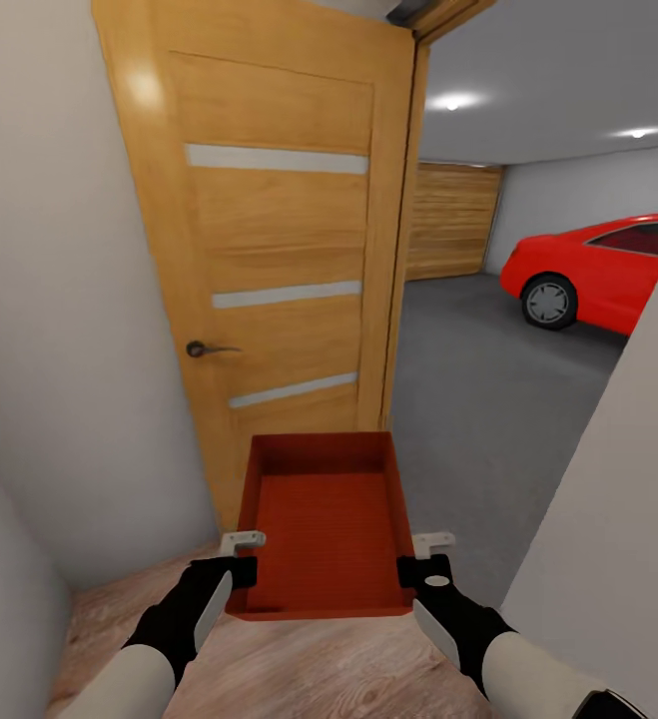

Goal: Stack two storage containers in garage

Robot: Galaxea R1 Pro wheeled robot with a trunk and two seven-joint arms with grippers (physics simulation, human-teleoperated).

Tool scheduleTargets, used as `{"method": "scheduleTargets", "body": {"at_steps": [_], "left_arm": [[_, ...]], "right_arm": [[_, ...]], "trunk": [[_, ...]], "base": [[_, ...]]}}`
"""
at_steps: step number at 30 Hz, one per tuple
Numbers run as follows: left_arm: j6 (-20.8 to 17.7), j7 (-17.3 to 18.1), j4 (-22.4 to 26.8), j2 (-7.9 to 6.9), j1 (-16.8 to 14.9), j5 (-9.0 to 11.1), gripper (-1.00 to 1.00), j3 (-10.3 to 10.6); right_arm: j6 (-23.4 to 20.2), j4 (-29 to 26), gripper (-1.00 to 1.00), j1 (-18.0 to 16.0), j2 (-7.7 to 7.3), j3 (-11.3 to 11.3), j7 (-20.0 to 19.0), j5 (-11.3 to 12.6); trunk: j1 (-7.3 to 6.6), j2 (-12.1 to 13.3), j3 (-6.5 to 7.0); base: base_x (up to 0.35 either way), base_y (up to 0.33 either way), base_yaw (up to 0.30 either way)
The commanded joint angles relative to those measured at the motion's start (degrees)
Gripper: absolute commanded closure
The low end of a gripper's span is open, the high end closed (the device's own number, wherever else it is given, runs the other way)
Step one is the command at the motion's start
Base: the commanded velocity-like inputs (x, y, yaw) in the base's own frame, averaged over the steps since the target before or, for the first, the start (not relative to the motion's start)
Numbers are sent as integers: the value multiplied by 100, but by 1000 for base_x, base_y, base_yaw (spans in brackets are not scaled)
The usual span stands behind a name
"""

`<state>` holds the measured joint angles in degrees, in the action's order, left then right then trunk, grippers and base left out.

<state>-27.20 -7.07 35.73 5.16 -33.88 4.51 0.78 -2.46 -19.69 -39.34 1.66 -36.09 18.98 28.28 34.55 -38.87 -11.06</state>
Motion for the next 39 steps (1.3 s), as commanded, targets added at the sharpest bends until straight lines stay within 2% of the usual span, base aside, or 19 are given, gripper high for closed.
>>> {"method": "scheduleTargets", "body": {"at_steps": [1, 18, 39], "left_arm": [[5, -192, 27, 2, -5, -172, 100, -99], [5, -191, 22, 2, -5, -178, 100, -97], [5, -192, 66, 2, -5, -178, 100, -105]], "right_arm": [[-29, -17, 100, -3, 107, 5, 45, 81], [-31, -17, 100, -3, 107, 5, 45, 81], [-35, -17, 100, -3, 107, 5, 45, 81]], "trunk": [[2, -9, -10], [2, -9, -10], [2, -9, -10]], "base": [[53, 21, -229], [228, 197, -18], [14, 9, -230]]}}
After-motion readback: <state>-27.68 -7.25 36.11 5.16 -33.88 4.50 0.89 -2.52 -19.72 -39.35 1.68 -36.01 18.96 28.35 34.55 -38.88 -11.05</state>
